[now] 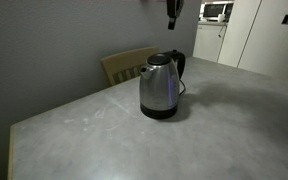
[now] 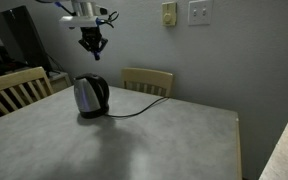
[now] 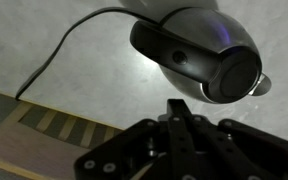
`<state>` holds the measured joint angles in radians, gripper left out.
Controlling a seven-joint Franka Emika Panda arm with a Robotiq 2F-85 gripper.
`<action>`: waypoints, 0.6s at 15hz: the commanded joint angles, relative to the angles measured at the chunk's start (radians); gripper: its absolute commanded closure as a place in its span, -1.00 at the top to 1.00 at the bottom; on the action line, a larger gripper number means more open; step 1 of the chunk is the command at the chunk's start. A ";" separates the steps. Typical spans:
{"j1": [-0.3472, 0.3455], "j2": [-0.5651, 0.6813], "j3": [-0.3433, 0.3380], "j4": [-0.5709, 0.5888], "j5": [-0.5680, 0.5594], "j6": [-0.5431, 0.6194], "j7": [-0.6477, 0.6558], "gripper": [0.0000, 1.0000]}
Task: Press the button to open the kettle lid
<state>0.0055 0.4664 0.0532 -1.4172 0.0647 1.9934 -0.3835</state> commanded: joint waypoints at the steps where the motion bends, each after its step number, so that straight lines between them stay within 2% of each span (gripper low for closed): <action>1: -0.023 0.015 0.002 -0.013 0.007 -0.017 0.040 -1.00; 9: -0.054 0.156 0.025 0.062 0.064 -0.107 0.030 -1.00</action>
<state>-0.0311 0.5735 0.0543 -1.4099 0.1091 1.9393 -0.3417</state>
